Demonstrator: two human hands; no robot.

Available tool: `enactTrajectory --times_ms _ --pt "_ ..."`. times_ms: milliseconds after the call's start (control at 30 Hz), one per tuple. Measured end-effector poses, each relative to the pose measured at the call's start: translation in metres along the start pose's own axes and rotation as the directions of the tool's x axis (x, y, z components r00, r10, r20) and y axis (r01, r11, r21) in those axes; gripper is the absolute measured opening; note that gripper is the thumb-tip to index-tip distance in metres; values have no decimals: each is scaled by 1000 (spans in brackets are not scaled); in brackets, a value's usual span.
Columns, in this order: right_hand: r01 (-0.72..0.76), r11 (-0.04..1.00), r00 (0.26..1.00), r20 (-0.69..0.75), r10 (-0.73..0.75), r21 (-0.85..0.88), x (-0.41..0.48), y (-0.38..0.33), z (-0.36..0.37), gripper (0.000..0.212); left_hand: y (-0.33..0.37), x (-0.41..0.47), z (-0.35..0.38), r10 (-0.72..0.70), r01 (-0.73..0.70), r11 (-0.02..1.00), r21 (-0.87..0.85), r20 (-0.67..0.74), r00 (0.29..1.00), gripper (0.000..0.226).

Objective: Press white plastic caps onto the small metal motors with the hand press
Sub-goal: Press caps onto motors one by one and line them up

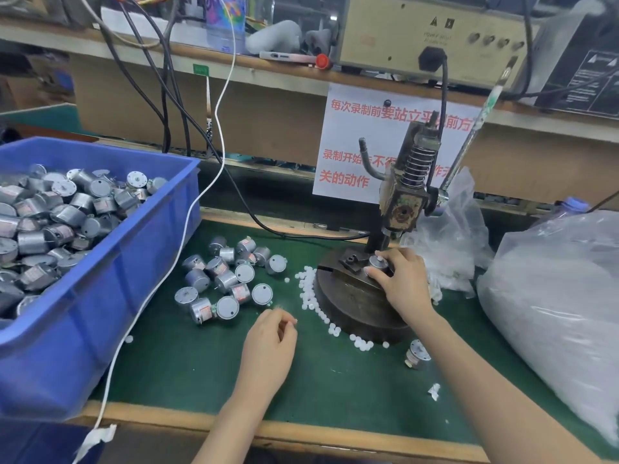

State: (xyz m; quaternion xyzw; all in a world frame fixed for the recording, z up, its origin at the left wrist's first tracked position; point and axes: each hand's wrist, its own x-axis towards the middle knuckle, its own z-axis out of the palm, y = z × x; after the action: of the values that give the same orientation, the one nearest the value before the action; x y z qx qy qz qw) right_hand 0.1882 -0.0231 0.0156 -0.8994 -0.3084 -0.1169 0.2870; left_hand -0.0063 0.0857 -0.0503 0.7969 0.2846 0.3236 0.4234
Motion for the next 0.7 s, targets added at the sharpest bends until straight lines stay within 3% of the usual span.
enactTrajectory --times_ms 133,233,300,500,600,700 --pt "-93 988 994 75 84 121 -1 -1 -1 58 1 -2 -2 -1 1 1000 -6 1 1000 25" --pt "-239 863 967 26 254 445 4 -2 -13 54 2 -2 -2 -5 5 1000 -9 3 1000 30" --pt "-280 783 931 -43 363 555 11 -2 -30 54 2 -2 -1 -9 9 1000 -9 1 1000 30" --pt "-91 660 937 -161 311 746 46 -20 -83 58 -2 -2 0 -12 12 1000 3 -3 1000 30" --pt "-75 586 938 -142 316 807 72 -36 -108 59 0 0 1 -29 29 1000 8 -9 1000 29" --pt "-33 578 933 -183 311 815 91 -45 -119 51 2 2 0 -61 60 998 -17 -31 998 28"
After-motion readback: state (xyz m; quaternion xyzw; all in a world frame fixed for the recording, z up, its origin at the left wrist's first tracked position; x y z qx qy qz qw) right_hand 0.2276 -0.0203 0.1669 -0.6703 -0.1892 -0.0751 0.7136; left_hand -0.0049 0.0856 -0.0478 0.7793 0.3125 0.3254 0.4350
